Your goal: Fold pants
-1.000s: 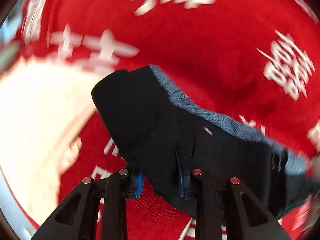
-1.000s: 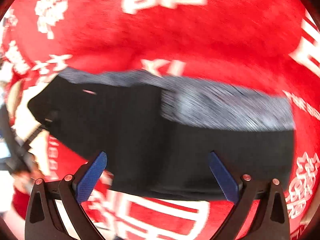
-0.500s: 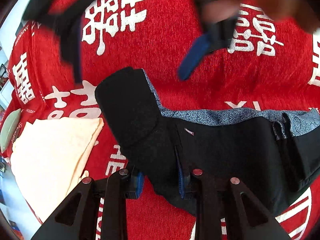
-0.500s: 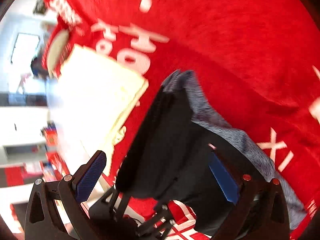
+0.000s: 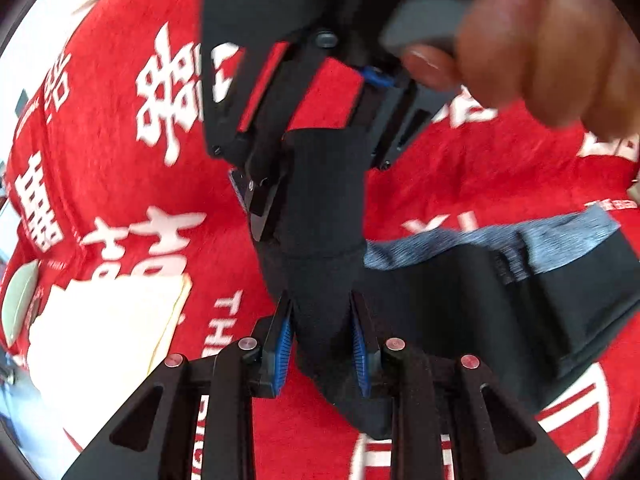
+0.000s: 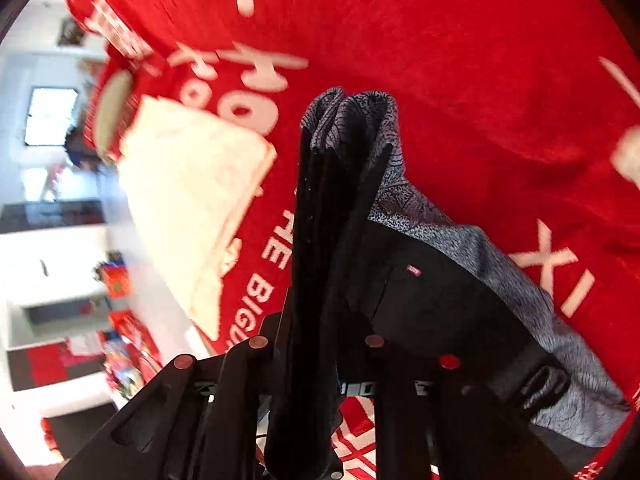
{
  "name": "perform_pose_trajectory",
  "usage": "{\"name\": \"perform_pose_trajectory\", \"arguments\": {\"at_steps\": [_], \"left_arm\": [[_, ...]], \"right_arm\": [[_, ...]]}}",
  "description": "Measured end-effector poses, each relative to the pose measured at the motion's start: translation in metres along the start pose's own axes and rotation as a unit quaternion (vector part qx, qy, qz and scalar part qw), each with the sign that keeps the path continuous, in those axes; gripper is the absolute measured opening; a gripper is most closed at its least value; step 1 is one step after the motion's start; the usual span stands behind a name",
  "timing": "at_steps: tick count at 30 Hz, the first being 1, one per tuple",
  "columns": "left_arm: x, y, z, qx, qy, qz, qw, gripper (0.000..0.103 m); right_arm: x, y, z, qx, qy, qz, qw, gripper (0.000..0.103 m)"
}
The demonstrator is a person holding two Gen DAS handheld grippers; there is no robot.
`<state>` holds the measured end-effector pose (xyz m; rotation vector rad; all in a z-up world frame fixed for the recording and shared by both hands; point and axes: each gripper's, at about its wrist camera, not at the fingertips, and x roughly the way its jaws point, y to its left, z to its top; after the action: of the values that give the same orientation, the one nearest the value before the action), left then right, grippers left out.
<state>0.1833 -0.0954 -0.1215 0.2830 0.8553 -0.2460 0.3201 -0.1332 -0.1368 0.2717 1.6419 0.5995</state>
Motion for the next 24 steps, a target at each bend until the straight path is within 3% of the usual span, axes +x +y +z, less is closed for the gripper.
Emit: {"name": "perform_pose_trajectory", "arguments": {"at_steps": [5, 11, 15, 24], "left_arm": [[-0.037, -0.031, 0.027, 0.009, -0.024, -0.053, 0.9983, 0.028], [-0.069, -0.095, 0.051, 0.047, -0.023, -0.124, 0.9909, 0.028], [-0.081, -0.146, 0.057, 0.083, -0.012, -0.151, 0.985, 0.028], [-0.074, -0.255, 0.039, 0.176, 0.021, -0.18, 0.9674, 0.028]], "right_arm": [[-0.068, -0.041, -0.049, 0.03, -0.083, 0.071, 0.994, 0.016], [-0.13, -0.092, -0.117, 0.077, -0.166, 0.11, 0.977, 0.017], [-0.159, -0.135, -0.165, 0.107, -0.204, 0.12, 0.966, 0.017], [-0.171, -0.242, -0.257, 0.198, -0.246, 0.137, 0.939, 0.016]]}}
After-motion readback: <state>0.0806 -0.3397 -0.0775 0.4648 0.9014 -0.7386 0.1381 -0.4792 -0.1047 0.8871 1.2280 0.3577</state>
